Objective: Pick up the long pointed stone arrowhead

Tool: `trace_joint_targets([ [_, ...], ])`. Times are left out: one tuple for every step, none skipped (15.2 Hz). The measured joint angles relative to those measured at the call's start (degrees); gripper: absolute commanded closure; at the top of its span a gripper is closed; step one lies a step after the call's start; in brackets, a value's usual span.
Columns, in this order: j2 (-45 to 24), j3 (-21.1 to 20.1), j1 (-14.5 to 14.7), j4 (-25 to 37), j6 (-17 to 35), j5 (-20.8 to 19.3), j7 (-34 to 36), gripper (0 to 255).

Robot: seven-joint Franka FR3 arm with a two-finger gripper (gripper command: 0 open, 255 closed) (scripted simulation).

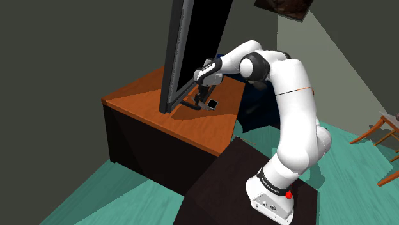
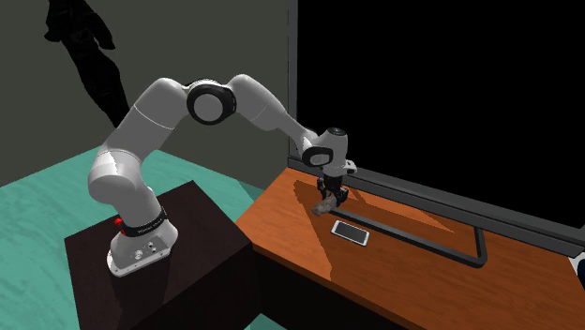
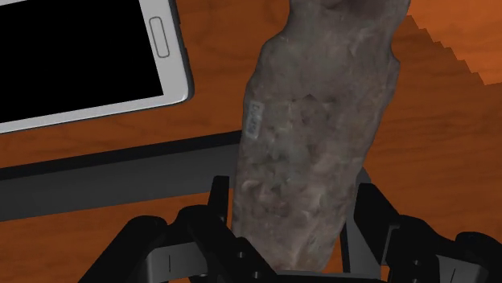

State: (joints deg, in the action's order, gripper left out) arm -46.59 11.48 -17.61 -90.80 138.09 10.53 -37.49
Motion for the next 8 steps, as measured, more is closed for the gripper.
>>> trace_joint_targets([
  [-0.01,0.00,0.01,0.02,-0.02,0.00,0.01,255],
  [0.22,0.05,0.03,0.01,-0.26,-0.05,0.04,255],
  [0.64,0.12,0.12,-0.18,-0.51,-0.12,0.09,255],
  [1.26,0.22,0.21,-0.43,-0.87,-0.21,0.14,255],
  [1.83,0.33,0.27,-0.55,-1.33,-0.31,0.17,255],
  [2.15,0.41,0.30,-0.24,-1.94,-0.40,0.24,255],
  [2.69,0.51,0.37,-0.40,-2.32,-0.50,0.28,255],
  [3.24,0.61,0.45,-0.55,-2.73,-0.60,0.32,255],
])
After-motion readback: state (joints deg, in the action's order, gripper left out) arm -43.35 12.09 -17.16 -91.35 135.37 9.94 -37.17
